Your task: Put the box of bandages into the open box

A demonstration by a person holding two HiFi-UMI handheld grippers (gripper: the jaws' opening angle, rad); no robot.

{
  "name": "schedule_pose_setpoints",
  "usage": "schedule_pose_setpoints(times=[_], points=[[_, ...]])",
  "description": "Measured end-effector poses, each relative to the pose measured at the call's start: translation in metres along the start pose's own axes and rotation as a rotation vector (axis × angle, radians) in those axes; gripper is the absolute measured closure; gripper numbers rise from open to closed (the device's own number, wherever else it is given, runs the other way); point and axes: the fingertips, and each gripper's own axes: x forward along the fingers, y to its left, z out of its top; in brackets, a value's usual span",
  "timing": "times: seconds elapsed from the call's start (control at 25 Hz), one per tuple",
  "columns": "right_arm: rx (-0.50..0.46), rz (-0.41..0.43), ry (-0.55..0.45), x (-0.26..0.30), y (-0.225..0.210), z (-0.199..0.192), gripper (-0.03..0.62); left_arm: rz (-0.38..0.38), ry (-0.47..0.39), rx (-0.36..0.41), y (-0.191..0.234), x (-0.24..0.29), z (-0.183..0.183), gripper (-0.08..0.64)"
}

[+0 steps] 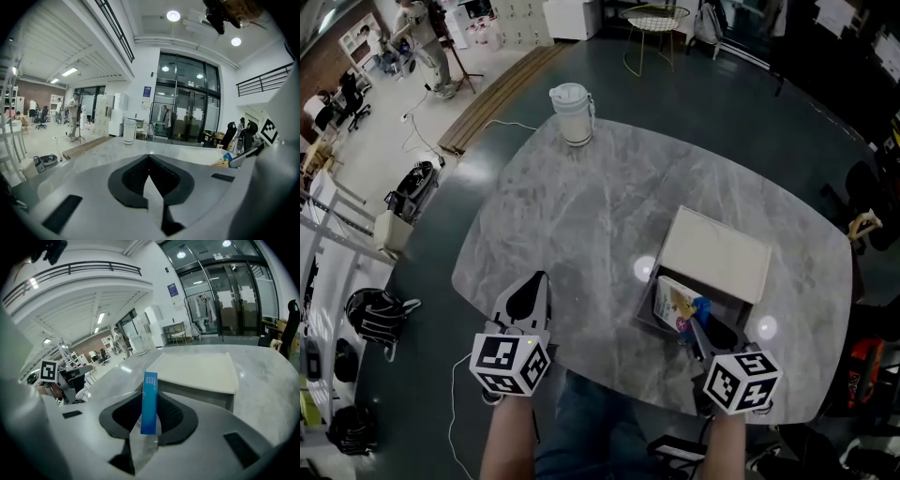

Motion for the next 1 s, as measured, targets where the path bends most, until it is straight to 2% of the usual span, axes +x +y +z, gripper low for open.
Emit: schedule_pose_setpoints(times=[0.16, 0.6, 0.8, 1.0], points=[[0.064, -0.007, 0.049, 0.009, -0.008, -0.002, 0.479, 0.006, -0.007, -0.003, 0.006, 0.006, 0.004, 0.548], [0.147, -0.138, 0.218, 0.022, -0.041, -0.014, 0.453, 0.013, -0.01, 0.003, 0.022, 0.019, 0.015, 0.548], [0.206, -0.179, 0.251, 0.025, -0.048, -0.019, 0.446, 0.02, 0.006, -0.008, 0.032, 0.025, 0.014, 0.548], [0.195, -0.232, 0.314, 0.03, -0.059, -0.027, 0.439, 0.021, 0.023, -0.01, 0.041, 0.035, 0.013, 0.548]])
